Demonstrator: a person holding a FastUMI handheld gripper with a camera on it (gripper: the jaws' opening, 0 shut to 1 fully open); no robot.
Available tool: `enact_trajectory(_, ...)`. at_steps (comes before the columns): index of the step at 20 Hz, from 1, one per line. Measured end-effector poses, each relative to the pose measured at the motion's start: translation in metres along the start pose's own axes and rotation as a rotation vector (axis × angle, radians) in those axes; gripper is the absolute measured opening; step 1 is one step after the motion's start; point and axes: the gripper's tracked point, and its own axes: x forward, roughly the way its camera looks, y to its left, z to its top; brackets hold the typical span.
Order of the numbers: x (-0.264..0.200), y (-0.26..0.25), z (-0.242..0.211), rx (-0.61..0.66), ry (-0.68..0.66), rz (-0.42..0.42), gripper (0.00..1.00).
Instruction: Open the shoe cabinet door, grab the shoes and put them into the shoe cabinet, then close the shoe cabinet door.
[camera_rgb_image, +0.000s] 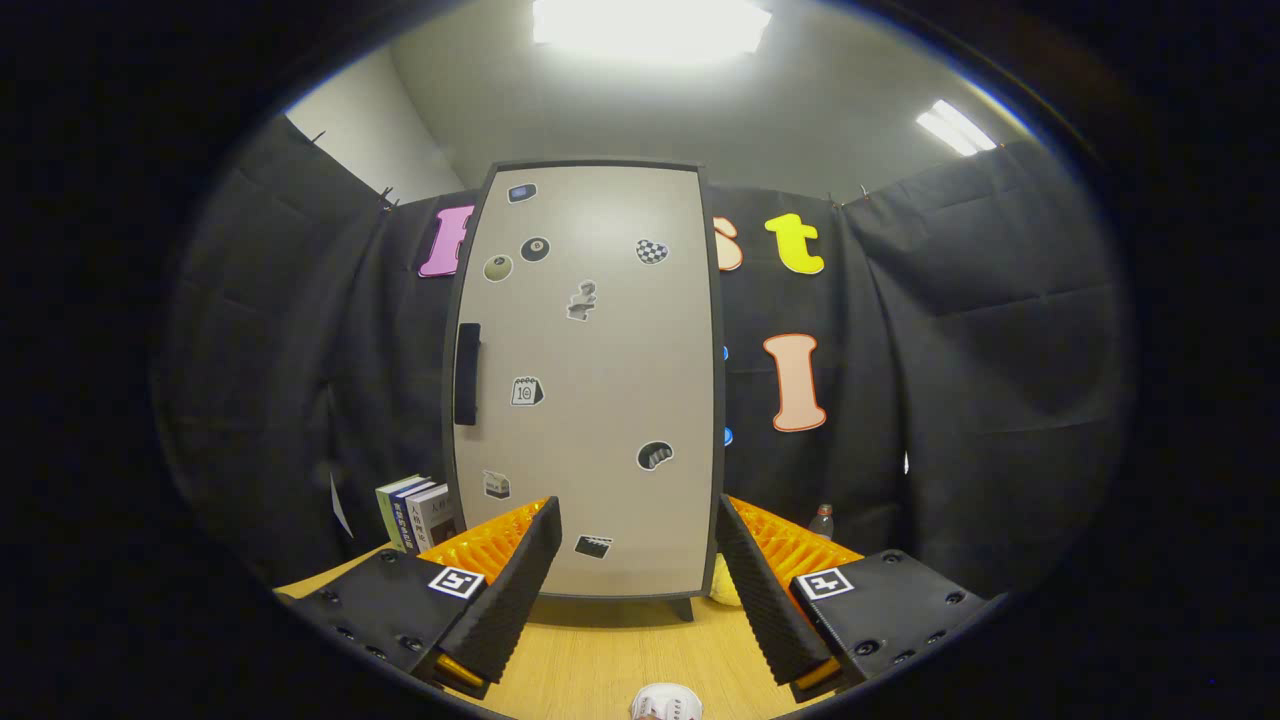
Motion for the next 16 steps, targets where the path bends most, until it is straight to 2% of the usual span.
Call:
enact_trajectory(7, 0.072, 0.067, 0.029, 0.031, -0.02, 0.097, 0.97)
enact_trajectory(16, 0.16, 0.157, 0.06, -0.006, -0.048, 0.189, 0.97)
